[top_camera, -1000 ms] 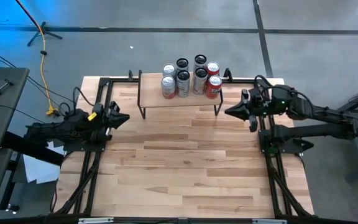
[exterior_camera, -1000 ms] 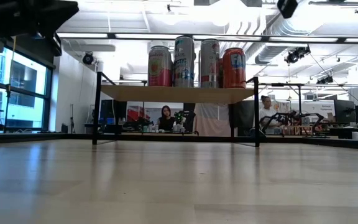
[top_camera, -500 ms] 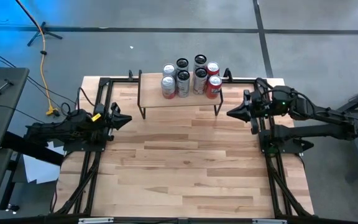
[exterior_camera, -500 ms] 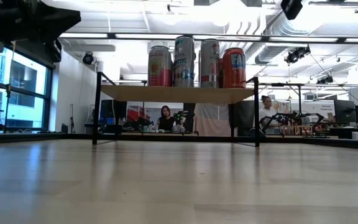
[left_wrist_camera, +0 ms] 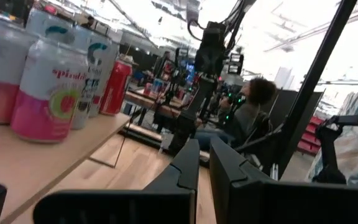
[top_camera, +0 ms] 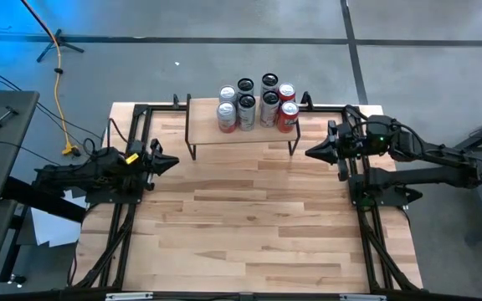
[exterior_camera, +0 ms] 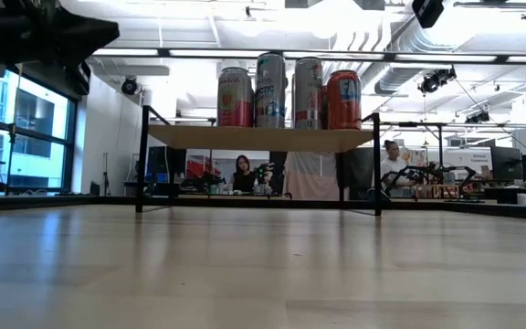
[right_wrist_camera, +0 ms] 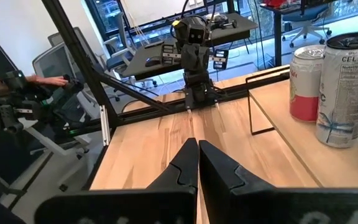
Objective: Place canned beverage on shelf
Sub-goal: Return to Home Position
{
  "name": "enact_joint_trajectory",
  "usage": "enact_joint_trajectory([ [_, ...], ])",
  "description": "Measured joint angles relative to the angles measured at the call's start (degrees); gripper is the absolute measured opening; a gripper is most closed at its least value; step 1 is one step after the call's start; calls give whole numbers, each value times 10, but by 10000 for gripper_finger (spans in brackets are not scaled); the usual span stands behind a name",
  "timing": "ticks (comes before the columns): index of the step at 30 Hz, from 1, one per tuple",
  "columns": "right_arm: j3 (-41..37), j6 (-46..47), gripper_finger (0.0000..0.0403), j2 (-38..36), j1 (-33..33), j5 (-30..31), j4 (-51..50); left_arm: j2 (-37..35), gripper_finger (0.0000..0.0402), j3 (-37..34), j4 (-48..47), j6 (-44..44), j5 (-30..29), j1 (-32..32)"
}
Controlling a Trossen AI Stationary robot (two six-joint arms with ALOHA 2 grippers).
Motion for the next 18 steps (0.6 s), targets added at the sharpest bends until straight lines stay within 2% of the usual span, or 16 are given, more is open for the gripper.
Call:
enact_joint_trajectory([
  [3,0,-8,0,0,0,0,0,0,0,-3,-28,0,0,0],
  [7,0,-12,0,0,-4,0,0,0,0,-45,-47,1,-1,0],
  [11,0,-10,0,0,-4,-1,0,-1,0,-45,-50,0,23,0],
  [18,0,-18,0,0,-4,-16,-20,0,0,-45,-58,0,28,1],
])
